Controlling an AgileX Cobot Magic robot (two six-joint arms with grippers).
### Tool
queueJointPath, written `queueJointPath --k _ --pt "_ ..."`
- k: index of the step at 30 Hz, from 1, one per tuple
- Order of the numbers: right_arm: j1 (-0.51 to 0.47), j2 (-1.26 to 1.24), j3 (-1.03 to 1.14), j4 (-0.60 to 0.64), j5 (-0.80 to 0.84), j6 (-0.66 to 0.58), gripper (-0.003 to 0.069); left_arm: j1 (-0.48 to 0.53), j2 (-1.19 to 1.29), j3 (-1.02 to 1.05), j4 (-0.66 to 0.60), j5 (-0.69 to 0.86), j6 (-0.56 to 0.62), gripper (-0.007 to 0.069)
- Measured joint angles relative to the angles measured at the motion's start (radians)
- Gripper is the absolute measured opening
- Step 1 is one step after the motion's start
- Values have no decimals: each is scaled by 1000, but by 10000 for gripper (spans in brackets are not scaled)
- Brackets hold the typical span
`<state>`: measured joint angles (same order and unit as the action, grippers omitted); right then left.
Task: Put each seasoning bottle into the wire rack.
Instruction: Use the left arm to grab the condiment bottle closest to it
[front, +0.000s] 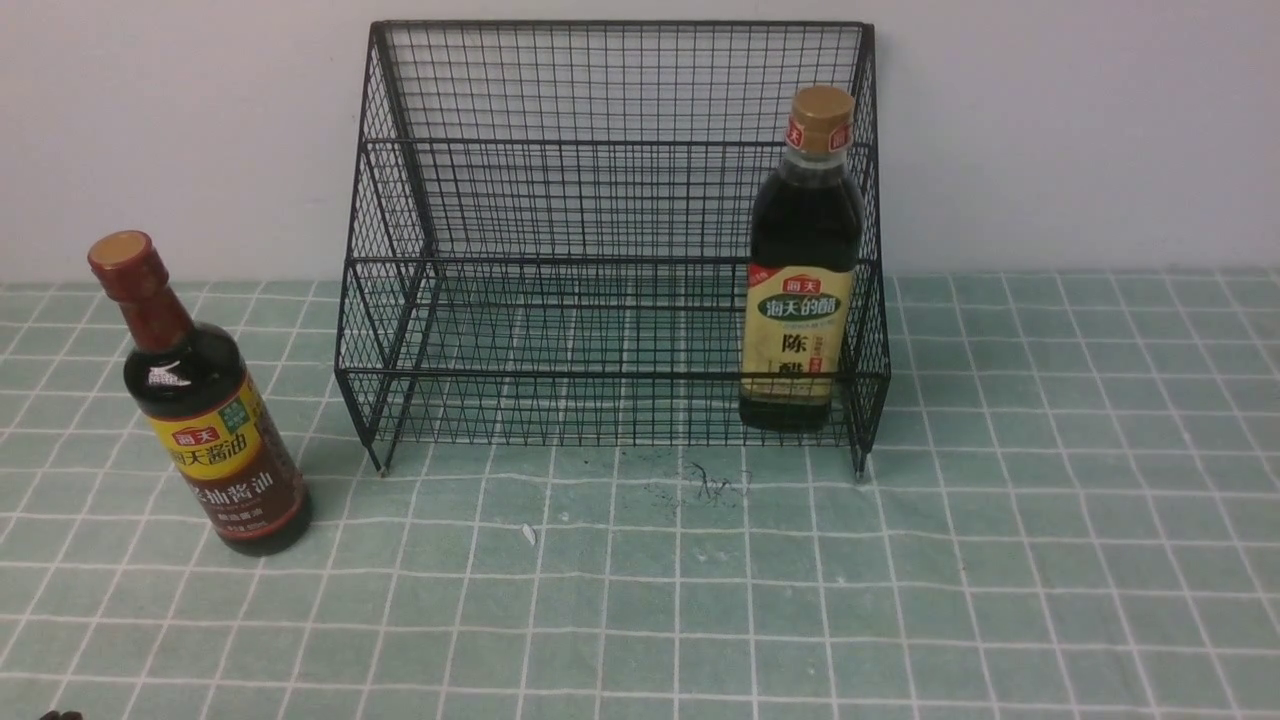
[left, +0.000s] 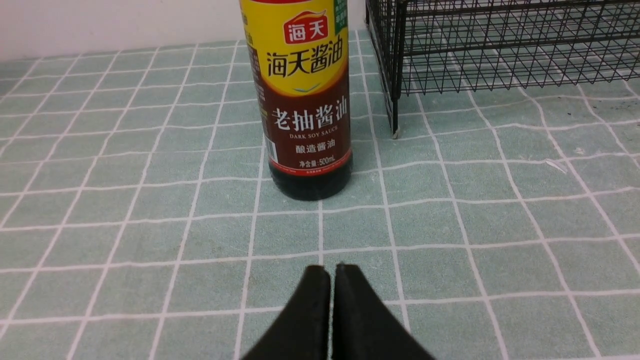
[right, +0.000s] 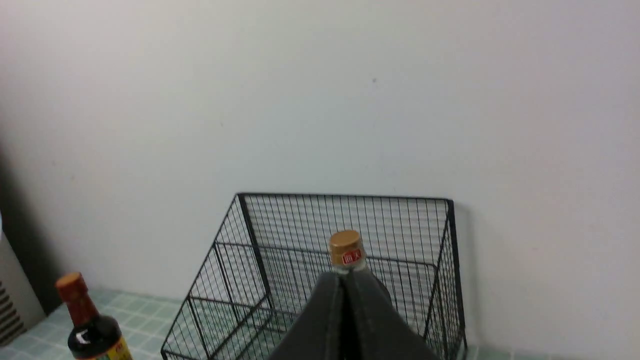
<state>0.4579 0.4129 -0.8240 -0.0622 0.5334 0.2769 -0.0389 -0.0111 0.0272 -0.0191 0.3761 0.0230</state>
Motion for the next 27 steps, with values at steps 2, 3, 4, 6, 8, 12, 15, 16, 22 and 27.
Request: queueJointPath --k 2,3,4,6,8,12,15,16,22,27 --pt "0 -32 74 0 -100 0 -13 0 0 0 0 0 0 -6" --pt "0 -39 93 0 -115 0 -13 0 0 0 0 0 0 -6" --pt "0 -45 114 0 -126 0 -13 0 0 0 0 0 0 -6" --pt "0 -48 149 0 -134 0 -14 0 0 0 0 0 0 -6" --pt "0 -48 173 -11 -135 -2 -14 0 0 0 0 0 0 -6" --pt "0 -48 215 -67 -138 -18 -15 0 0 0 0 0 0 -6" --pt "-9 -61 250 -113 -144 -23 -15 0 0 0 0 0 0 -6" --pt "-37 -81 277 -126 -146 -23 -15 0 0 0 0 0 0 -6" --pt "-261 -186 471 -144 -148 -2 -15 0 0 0 0 0 0 -6" --pt "-361 -280 659 -153 -148 -1 -15 0 0 0 0 0 0 -6"
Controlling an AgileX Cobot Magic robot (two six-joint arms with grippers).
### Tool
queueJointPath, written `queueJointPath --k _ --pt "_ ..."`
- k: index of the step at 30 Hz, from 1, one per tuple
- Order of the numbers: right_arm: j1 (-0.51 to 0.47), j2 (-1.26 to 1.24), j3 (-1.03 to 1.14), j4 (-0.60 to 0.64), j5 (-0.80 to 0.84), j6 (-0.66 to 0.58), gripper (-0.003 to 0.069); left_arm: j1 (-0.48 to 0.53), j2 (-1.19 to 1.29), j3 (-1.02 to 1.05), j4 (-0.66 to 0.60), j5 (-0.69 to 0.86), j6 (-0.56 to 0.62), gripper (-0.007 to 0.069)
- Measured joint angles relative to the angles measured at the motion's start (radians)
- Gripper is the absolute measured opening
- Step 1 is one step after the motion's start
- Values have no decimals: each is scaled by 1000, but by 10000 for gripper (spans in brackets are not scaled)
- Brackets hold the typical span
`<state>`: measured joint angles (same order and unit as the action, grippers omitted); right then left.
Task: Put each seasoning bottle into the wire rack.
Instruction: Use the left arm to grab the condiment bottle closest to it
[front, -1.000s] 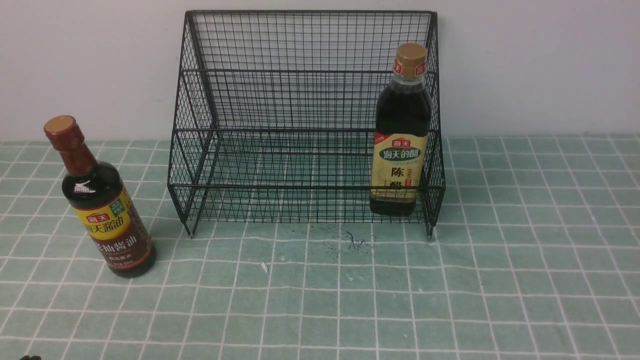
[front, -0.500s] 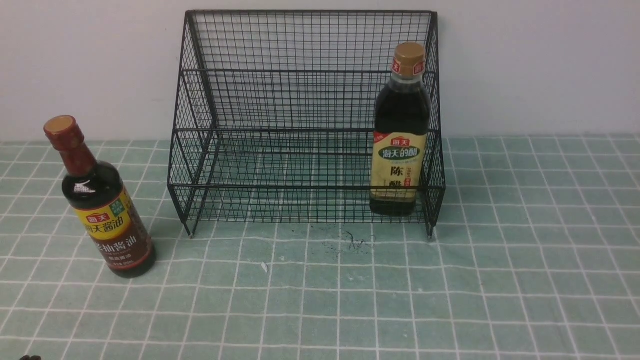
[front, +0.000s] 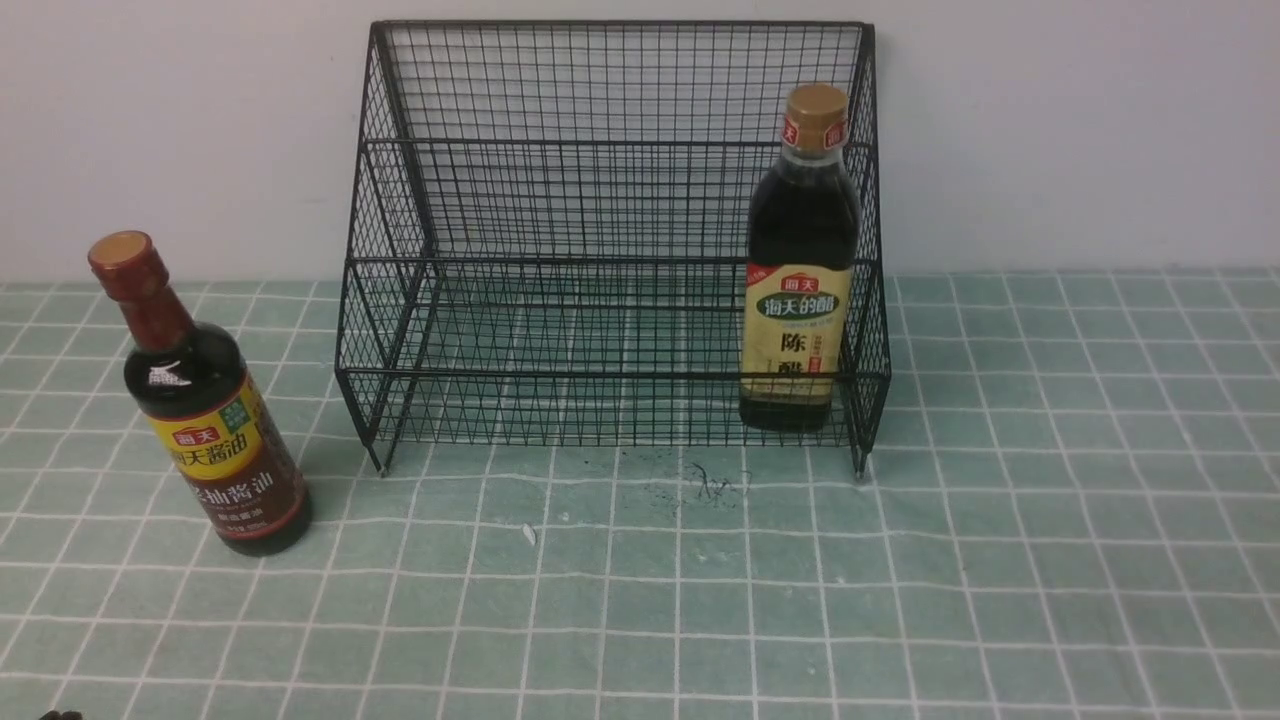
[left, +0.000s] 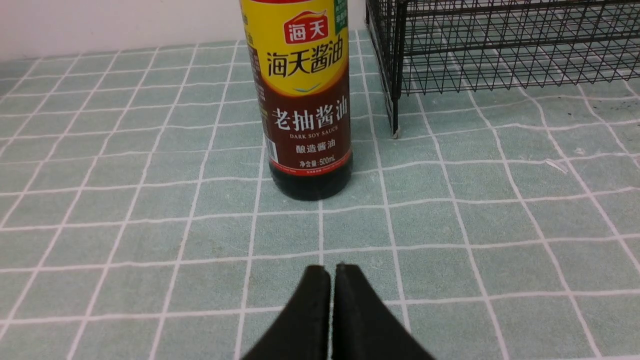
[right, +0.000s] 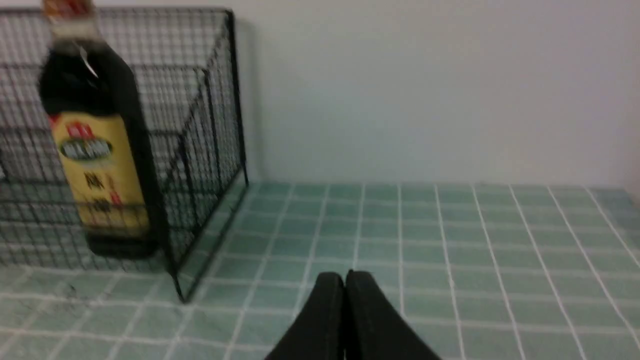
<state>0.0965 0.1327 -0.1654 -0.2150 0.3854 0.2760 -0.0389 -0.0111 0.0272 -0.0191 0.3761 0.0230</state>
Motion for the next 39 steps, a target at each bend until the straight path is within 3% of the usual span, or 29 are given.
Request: queueJointPath --k 5,39 --pt "-50 -124 182 4 18 1 -15 0 0 0 0 1 0 -6" --pt "-55 -144 185 -1 -1 1 -15 0 0 0 0 1 0 -6"
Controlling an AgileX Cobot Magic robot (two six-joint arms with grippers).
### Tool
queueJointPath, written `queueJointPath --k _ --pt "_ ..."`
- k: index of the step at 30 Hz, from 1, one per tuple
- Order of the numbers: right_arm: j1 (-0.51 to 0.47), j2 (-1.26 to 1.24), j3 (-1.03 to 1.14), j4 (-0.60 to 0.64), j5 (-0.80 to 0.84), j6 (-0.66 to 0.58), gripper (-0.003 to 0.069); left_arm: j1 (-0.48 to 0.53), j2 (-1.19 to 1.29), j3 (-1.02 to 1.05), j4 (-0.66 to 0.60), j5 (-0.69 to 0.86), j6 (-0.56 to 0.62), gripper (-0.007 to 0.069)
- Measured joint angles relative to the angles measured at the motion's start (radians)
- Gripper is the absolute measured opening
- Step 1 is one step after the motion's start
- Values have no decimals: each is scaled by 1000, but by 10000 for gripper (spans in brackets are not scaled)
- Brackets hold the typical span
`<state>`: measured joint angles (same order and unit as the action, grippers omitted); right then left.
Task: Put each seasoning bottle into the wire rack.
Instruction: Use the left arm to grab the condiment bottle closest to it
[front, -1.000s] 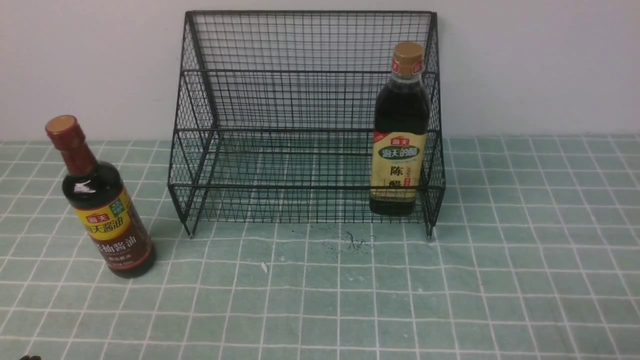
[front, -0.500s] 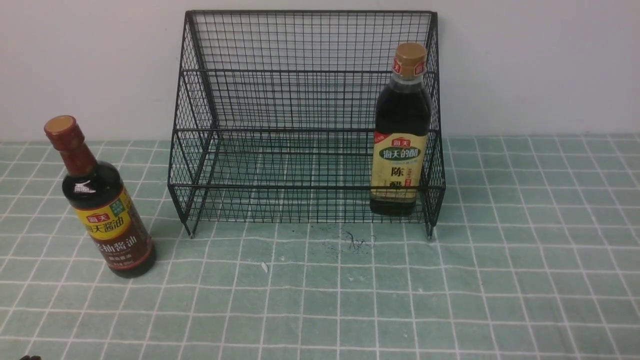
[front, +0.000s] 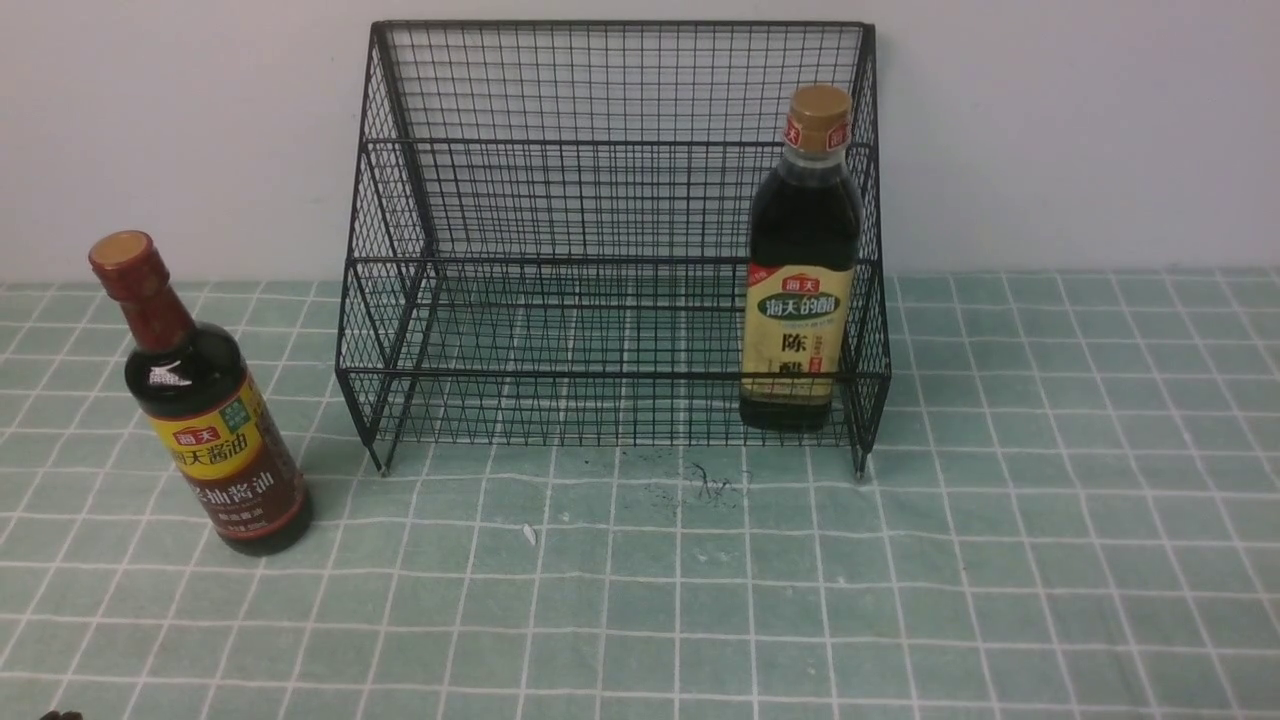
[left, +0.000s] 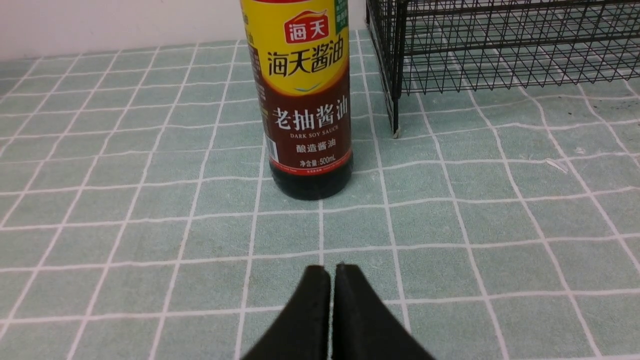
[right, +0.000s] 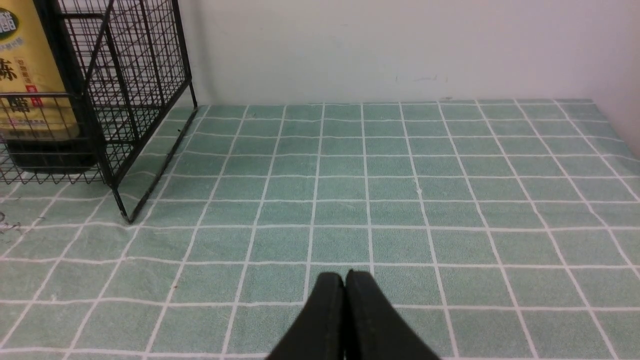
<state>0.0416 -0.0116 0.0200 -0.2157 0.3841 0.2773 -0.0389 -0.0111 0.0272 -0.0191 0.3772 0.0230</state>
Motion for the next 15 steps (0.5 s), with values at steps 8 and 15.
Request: queueJointPath --k 8,15 --pt "0 0 0 0 0 -3 -15 0 0 0 -4 -7 0 -6" --pt "0 0 0 0 0 -5 -15 0 0 3 -219 -232 -77 -6"
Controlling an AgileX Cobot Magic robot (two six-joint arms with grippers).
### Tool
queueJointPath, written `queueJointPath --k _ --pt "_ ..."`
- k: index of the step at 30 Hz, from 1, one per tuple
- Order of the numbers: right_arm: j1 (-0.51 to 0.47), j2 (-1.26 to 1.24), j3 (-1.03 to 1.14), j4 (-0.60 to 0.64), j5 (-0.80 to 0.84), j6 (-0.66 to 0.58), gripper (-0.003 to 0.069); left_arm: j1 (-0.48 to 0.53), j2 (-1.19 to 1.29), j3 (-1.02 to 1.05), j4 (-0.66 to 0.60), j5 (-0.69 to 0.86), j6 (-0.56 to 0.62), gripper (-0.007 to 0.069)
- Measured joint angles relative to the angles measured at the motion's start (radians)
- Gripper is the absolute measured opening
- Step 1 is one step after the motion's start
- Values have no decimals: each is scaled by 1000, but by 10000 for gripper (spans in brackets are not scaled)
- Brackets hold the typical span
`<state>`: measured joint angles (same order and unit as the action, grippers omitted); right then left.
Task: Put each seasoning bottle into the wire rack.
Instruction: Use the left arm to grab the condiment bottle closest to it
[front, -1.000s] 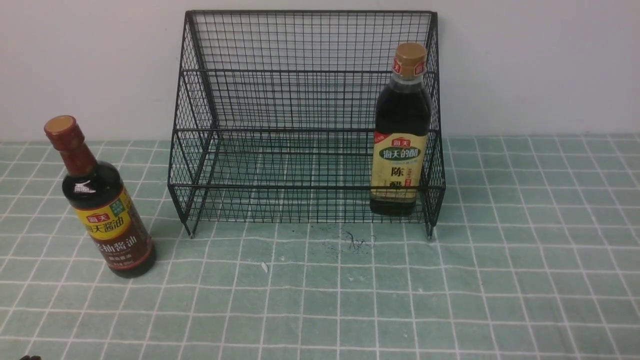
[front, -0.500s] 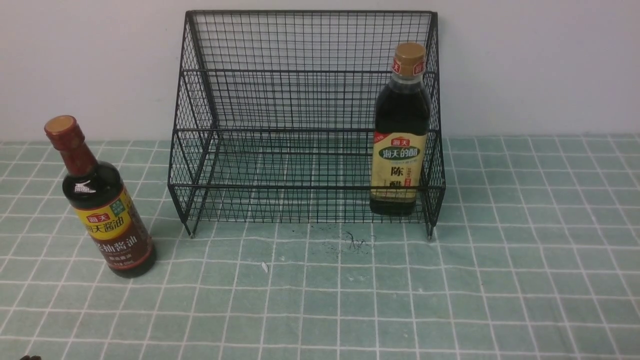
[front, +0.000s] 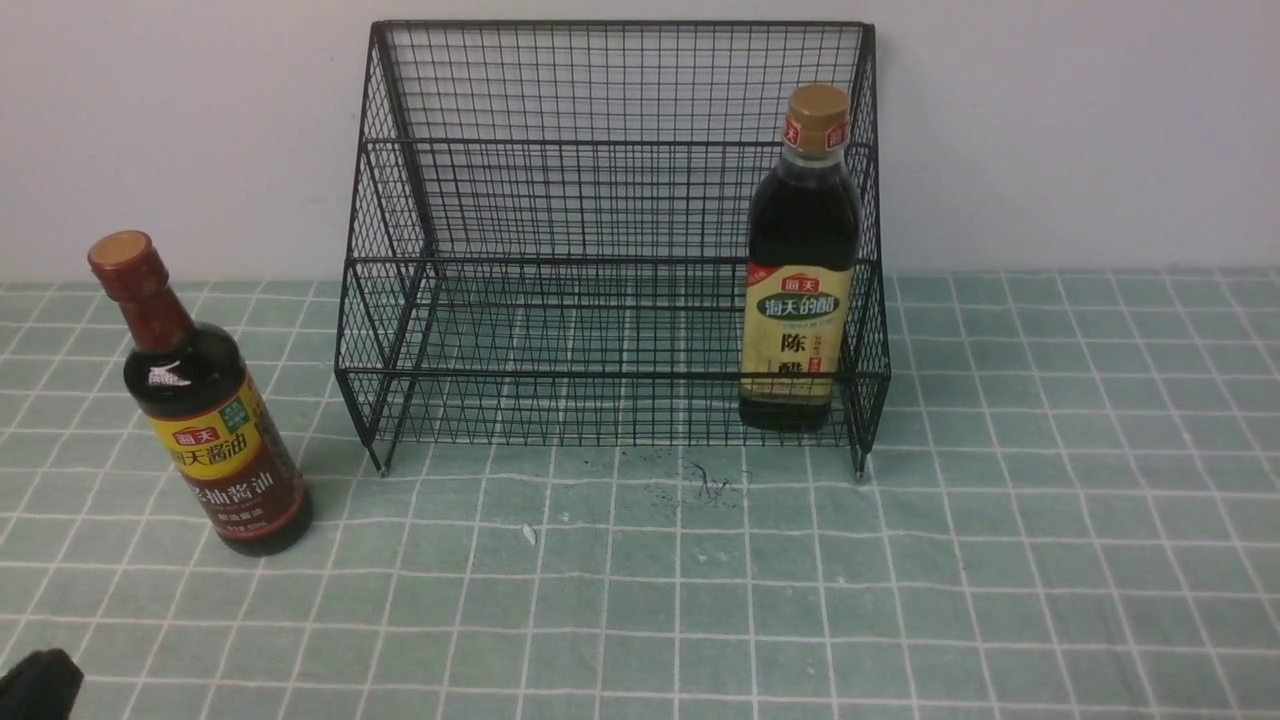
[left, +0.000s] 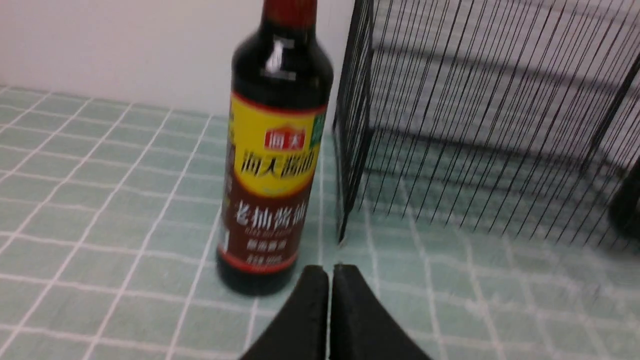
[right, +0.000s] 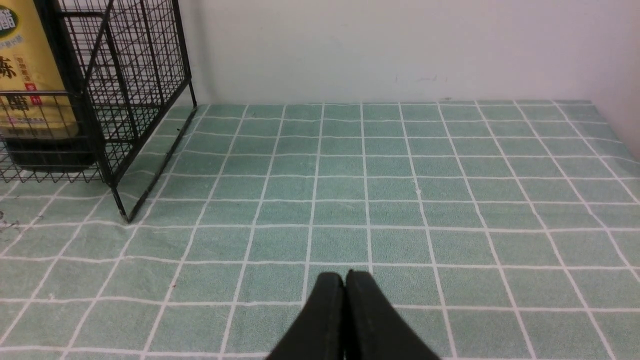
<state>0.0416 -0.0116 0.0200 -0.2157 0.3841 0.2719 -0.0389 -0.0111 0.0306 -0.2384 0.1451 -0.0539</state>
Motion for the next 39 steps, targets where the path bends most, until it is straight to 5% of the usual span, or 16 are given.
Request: queueJointPath --k 8,13,19,32,39 --pt "0 0 0 0 0 0 -15 0 0 1 -64 -222 -3 -6" --pt "0 0 0 0 0 0 -15 0 0 -3 -38 -542 -3 -6" --pt "0 0 0 0 0 0 -15 0 134 -93 48 -497 -3 52" --pt "0 0 0 0 0 0 -15 0 770 -352 79 -586 -3 548" --pt "0 0 0 -1 0 0 -15 0 1012 -474 79 -661 -3 613"
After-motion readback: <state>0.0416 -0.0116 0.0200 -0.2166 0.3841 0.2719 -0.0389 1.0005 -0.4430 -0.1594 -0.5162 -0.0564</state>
